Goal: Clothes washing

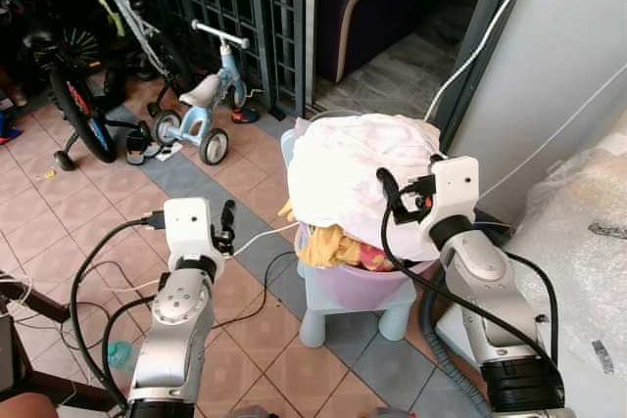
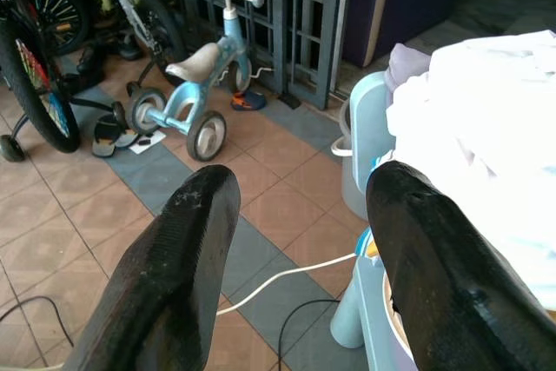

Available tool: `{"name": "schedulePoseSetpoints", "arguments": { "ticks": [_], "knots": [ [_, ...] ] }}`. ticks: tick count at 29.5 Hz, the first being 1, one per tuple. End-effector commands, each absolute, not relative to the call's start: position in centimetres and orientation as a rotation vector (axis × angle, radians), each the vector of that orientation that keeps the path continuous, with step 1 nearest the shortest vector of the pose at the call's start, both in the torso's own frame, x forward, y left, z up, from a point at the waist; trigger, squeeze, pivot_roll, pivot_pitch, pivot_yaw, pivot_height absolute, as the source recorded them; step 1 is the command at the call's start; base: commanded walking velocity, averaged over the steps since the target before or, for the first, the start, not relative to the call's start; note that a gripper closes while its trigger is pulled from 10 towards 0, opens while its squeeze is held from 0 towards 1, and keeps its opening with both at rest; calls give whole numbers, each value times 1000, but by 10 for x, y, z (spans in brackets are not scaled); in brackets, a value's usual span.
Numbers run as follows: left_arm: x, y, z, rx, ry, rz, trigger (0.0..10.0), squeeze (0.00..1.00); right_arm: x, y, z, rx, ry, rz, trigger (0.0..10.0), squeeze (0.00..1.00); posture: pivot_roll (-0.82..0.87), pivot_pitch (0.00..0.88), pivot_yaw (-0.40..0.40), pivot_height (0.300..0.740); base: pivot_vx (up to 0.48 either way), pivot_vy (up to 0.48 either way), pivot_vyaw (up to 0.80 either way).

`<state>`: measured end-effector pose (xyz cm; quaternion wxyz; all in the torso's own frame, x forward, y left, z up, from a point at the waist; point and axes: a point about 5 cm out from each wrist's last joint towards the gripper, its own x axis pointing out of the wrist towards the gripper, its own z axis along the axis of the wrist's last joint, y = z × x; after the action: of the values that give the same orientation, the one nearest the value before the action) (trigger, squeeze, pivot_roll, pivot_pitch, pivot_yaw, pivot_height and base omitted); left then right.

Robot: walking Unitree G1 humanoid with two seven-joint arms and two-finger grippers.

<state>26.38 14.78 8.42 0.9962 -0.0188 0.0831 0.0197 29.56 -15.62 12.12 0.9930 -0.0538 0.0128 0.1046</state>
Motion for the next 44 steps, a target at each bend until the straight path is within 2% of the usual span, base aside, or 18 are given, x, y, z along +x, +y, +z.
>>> {"name": "schedulePoseSetpoints", "arguments": {
  "ticks": [1, 5, 11, 18, 19, 20, 22, 31, 36, 37, 38, 39, 41, 42, 43, 44],
  "knots": [
    [263, 147, 85, -41, 163, 28, 10000, 0, 299, -158, 120, -123, 32, 195, 10000, 0, -33, 62, 42, 740, 424, 0, 0],
    [263, 147, 84, -39, 163, 32, 10000, 0, 300, -157, 117, -130, 49, 202, 10000, 0, -26, 61, 39, 740, 423, 0, 0],
    [261, 146, 85, -53, 159, 29, 10000, 0, 300, -152, 111, -136, 83, 232, 10000, 0, -20, 62, 38, 740, 0, 0, 0],
    [262, 145, 83, -54, 182, 25, 10000, 0, 297, -149, 72, -212, 344, 289, 10000, 0, -18, 67, 50, 740, 0, 0, 0],
    [262, 145, 84, -53, 182, 24, 10000, 0, 296, -147, 67, -218, 372, 310, 9490, 0, -16, 67, 49, 740, 0, 0, 0],
    [262, 144, 84, -52, 181, 23, 10000, 0, 296, -146, 66, -211, 373, 310, 6078, 0, -13, 69, 48, 740, 0, 0, 0],
    [262, 144, 84, -53, 183, 27, 10000, 0, 297, -141, 64, -189, 377, 332, 0, 0, -6, 72, 44, 740, 0, 0, 0],
    [258, 144, 87, -50, 181, 39, 10000, 0, 309, -133, 61, -212, 393, 315, 0, 0, 38, 99, 31, 740, 0, 0, 0],
    [246, 152, 86, -43, 194, 73, 10000, 0, 322, -134, 77, -232, 284, 233, 0, 0, 60, 125, 16, 740, 0, 0, 0],
    [244, 152, 85, -43, 197, 78, 10000, 0, 322, -135, 77, -247, 284, 226, 471, 0, 61, 131, 13, 740, 0, 0, 0],
    [243, 153, 85, -44, 201, 82, 10000, 0, 322, -136, 77, -253, 277, 216, 2471, 0, 63, 137, 10, 740, 0, 0, 0],
    [241, 153, 85, -47, 205, 84, 10000, 0, 322, -136, 77, -251, 267, 208, 0, 0, 66, 142, 9, 740, 0, 0, 0],
    [239, 152, 85, -47, 209, 82, 10000, 0, 321, -135, 74, -268, 279, 210, 0, 0, 69, 151, 6, 740, 0, 0, 0],
    [237, 151, 85, -47, 211, 80, 10000, 0, 320, -134, 69, -273, 309, 211, 510, 0, 71, 163, 5, 740, 0, 0, 0],
    [236, 150, 86, -49, 215, 80, 10000, 0, 319, -132, 64, -276, 332, 217, 2118, 0, 74, 170, 4, 740, 0, 0, 0],
    [235, 150, 86, -50, 218, 80, 10000, 0, 318, -131, 62, -279, 343, 222, 2118, 0, 75, 173, 3, 740, 0, 0, 0]
  ]
}}
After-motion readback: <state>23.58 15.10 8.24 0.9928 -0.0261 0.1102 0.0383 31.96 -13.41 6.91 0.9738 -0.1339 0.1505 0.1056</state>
